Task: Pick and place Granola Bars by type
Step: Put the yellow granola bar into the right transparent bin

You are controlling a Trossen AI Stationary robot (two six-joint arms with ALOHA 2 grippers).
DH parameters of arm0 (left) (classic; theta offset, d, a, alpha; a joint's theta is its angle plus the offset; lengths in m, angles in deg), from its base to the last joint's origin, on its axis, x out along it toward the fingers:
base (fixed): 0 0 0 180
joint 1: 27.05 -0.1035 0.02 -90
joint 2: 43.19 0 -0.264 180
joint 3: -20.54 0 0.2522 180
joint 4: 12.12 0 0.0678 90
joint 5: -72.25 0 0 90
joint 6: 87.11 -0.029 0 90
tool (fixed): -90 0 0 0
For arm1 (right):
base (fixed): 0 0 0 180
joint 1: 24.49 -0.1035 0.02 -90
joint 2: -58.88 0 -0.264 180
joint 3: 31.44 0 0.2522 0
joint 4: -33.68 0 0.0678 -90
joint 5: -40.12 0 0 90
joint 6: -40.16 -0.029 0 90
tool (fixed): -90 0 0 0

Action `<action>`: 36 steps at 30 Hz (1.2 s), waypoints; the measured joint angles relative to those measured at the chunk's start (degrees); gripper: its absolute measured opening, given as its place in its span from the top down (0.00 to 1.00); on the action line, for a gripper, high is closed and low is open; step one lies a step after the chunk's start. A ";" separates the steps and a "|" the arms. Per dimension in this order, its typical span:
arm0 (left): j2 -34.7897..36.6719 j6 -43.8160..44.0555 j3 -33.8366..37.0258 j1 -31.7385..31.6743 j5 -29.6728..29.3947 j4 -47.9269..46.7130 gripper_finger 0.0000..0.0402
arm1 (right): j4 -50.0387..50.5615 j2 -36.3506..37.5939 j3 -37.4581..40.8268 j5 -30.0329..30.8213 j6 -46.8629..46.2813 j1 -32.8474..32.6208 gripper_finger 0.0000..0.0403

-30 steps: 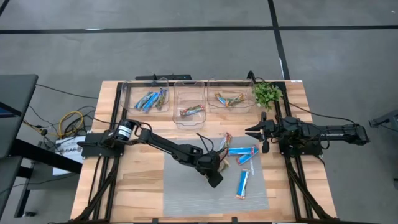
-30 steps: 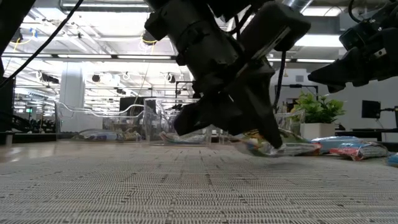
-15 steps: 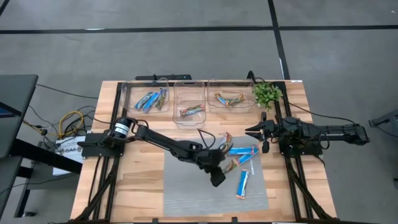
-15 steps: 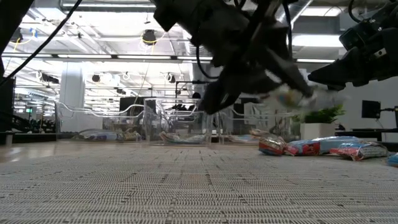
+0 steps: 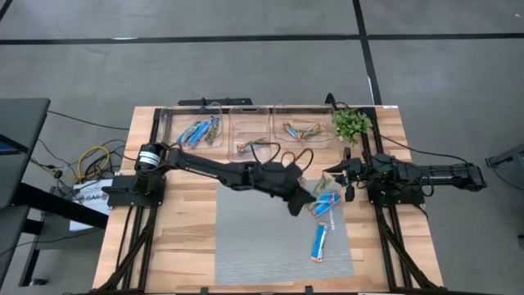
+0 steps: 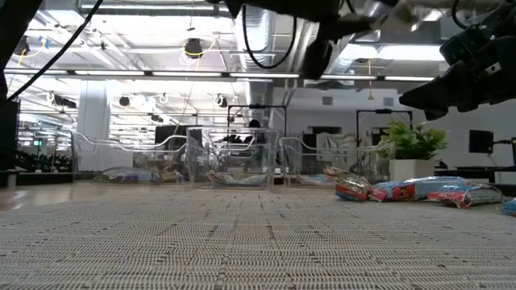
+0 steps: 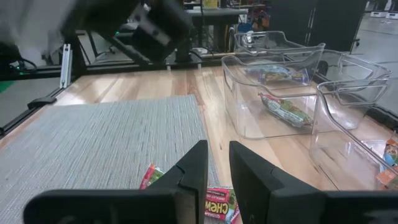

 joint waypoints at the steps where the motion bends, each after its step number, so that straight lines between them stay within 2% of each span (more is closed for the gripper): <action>1: 0.13 0.16 0.00 -0.48 0.05 1.40 0.84 | -0.01 0.00 0.00 0.00 0.00 0.00 0.85; 7: 0.22 1.82 -0.01 -3.95 3.93 7.80 0.84 | 0.00 0.00 0.00 0.00 0.00 0.00 0.85; 15: 0.24 1.88 0.00 -10.25 9.54 7.41 0.84 | -0.01 -0.01 -0.02 0.00 0.01 -0.02 0.85; 25: 0.24 1.88 0.00 -22.45 14.63 6.98 0.84 | 0.00 0.00 -0.02 0.00 0.01 -0.02 0.85; 33: 0.24 1.83 0.00 -30.92 17.47 6.98 0.84 | 0.00 0.00 -0.02 0.00 0.01 -0.02 0.85; 36: 0.24 -0.61 -0.01 -32.62 18.53 6.71 0.84 | 0.00 0.00 -0.02 0.00 0.01 0.00 0.85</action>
